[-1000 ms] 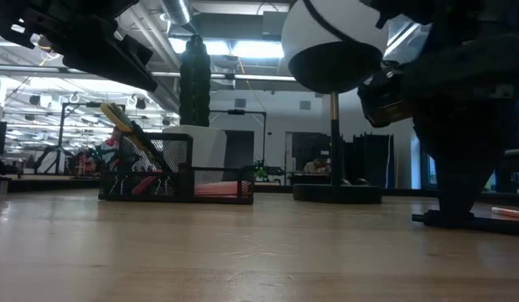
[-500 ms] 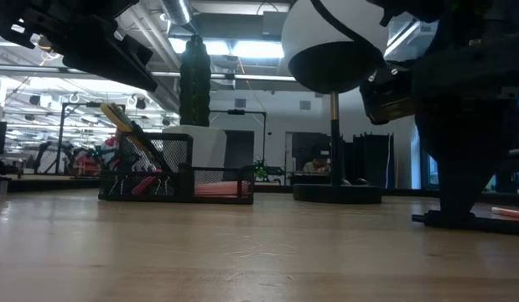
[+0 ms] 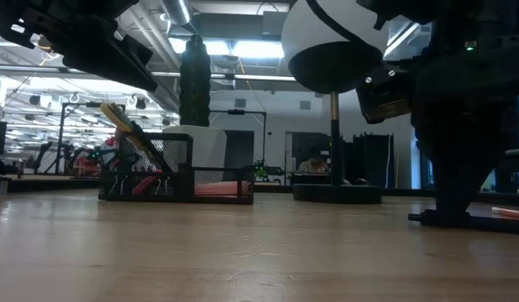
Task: Pick and place office supplies into organizer
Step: Put the black pen into the black desk organizer
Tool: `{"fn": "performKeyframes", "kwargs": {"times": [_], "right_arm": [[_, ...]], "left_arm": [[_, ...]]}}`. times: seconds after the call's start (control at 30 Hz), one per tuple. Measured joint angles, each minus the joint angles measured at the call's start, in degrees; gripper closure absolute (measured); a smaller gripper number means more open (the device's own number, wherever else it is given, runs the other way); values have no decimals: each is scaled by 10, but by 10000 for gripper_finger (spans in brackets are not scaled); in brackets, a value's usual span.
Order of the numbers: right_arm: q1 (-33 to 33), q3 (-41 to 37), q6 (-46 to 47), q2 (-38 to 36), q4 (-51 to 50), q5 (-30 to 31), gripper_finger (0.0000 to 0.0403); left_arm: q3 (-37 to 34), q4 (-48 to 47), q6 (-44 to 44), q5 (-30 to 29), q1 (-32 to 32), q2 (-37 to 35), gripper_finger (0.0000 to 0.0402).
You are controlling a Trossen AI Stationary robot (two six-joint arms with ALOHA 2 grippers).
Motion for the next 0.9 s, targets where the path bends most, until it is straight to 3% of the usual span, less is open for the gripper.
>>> {"fn": "performKeyframes", "kwargs": {"times": [0.4, 0.9], "right_arm": [[-8, 0, -23, 0, -49, 30, 321], [-27, -5, -22, -1, -55, 13, 318]], "left_arm": [[0, 0, 0, -33, 0, 0, 341], [0, 0, -1, -38, 0, 0, 341]]}}
